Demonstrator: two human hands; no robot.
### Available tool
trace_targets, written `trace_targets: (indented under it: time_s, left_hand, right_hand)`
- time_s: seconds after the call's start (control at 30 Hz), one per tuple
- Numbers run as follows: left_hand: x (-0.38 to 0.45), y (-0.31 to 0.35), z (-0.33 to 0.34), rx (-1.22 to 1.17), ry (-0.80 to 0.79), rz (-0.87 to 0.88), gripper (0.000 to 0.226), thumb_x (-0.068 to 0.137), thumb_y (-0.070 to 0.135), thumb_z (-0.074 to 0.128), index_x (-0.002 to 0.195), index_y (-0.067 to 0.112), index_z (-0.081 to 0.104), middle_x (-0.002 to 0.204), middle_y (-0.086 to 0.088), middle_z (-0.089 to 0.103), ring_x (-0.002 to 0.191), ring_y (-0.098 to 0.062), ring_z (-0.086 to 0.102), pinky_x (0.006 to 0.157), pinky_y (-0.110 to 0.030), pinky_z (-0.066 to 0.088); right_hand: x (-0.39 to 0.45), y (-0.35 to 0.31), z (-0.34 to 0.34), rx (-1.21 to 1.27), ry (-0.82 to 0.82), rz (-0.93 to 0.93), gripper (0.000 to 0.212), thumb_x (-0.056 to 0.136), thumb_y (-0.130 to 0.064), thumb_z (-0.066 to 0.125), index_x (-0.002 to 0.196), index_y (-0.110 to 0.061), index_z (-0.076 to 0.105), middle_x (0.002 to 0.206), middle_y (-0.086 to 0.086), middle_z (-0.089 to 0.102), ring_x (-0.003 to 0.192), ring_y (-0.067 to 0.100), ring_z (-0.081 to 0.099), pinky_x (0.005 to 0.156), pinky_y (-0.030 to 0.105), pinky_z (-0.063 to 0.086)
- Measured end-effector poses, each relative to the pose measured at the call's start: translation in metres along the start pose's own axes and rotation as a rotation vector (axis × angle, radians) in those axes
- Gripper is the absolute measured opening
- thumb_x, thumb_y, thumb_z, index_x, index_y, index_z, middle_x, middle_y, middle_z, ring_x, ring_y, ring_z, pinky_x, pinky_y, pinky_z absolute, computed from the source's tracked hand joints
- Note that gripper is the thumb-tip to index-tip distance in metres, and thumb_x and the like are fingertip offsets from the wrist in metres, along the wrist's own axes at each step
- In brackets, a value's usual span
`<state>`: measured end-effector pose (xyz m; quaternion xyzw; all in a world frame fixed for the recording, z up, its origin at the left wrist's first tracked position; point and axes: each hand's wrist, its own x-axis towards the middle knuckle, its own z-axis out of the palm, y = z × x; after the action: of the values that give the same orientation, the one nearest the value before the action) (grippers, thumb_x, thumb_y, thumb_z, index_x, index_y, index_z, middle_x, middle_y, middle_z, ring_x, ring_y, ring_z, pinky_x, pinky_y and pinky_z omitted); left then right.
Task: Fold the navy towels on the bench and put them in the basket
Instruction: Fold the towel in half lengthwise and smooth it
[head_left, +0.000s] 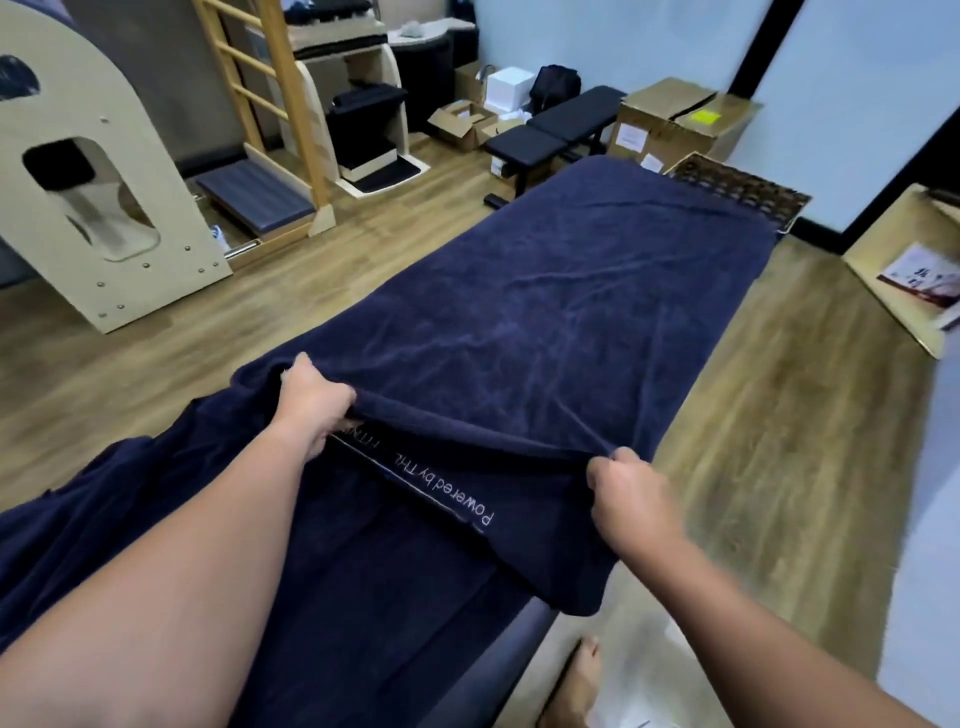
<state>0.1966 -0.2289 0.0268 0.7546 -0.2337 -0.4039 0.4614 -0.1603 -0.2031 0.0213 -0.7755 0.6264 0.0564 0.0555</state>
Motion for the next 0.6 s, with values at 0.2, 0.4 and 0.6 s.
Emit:
trace_targets:
  time_s: [0.2,0.4,0.6]
  left_hand:
    - [0.028,0.055,0.083,0.231,0.105,0.108,0.078,0.079,-0.006,0.056,0.148,0.009,0.025,0.150,-0.012,0.025,0.113,-0.033,0.048,0.071,-0.037,0.058]
    - [0.047,0.104,0.173,0.305,0.173,0.131,0.080,0.080,0.001,0.054,0.151,0.007,0.019,0.157,-0.020,0.021,0.131,-0.039,0.041,0.096,-0.042,0.047]
    - [0.049,0.140,0.247,0.293,0.139,0.164,0.101,0.084,-0.006,0.054,0.161,0.019,-0.007,0.168,-0.008,-0.002,0.144,-0.034,0.032,0.095,-0.037,0.051]
  right_hand:
    - [0.067,0.073,-0.004,0.228,0.110,0.039,0.044,0.077,0.010,0.047,0.110,-0.014,0.066,0.097,0.004,0.051,0.085,0.034,0.061,0.072,0.043,0.054]
    - [0.141,0.147,-0.009,0.313,0.086,0.011,0.066,0.074,0.014,0.045,0.129,-0.019,0.061,0.097,0.000,0.048,0.088,0.030,0.058,0.075,0.037,0.051]
    - [0.197,0.210,-0.026,0.294,0.060,-0.054,0.076,0.077,0.013,0.044,0.143,-0.023,0.049,0.103,0.002,0.052,0.095,0.029,0.057,0.079,0.037,0.051]
